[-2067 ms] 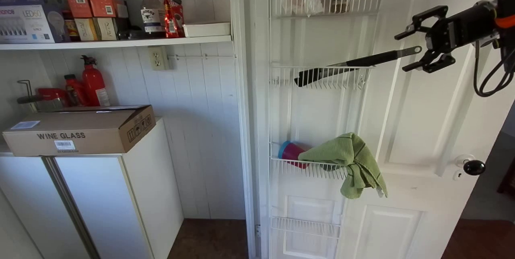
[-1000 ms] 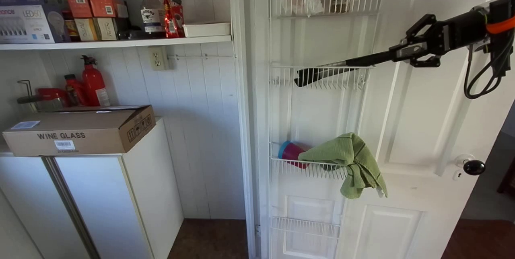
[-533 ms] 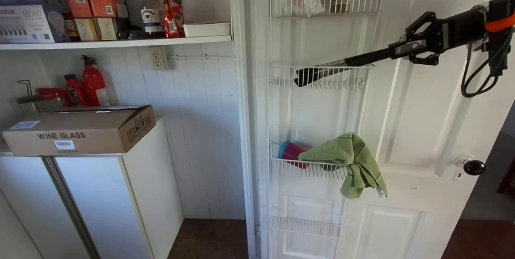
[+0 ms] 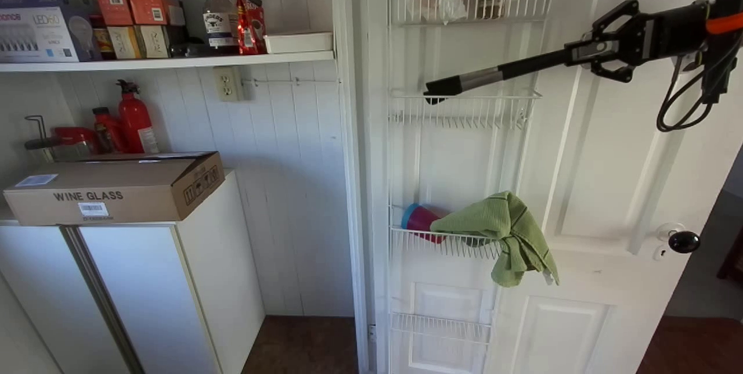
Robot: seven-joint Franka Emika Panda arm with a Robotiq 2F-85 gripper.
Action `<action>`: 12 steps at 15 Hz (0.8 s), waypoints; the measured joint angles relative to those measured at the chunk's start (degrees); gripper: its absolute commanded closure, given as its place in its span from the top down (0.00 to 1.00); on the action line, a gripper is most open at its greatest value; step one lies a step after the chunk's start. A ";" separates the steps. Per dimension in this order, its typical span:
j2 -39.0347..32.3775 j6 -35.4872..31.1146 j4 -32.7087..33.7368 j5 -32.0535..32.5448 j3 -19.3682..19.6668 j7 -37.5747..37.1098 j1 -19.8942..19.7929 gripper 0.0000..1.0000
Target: Hang the black and silver tongs through the spaces of the rack
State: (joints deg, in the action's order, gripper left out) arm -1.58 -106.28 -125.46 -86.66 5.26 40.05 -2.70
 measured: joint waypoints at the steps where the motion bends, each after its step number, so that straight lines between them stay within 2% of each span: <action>1: -0.02 0.95 -0.01 -0.79 0.04 0.05 -0.35 0.07; 12: 0.26 10.51 -0.02 -1.10 1.64 -0.64 -2.96 0.07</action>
State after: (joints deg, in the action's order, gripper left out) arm -1.32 -95.77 -125.48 -87.76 6.90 39.40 -5.66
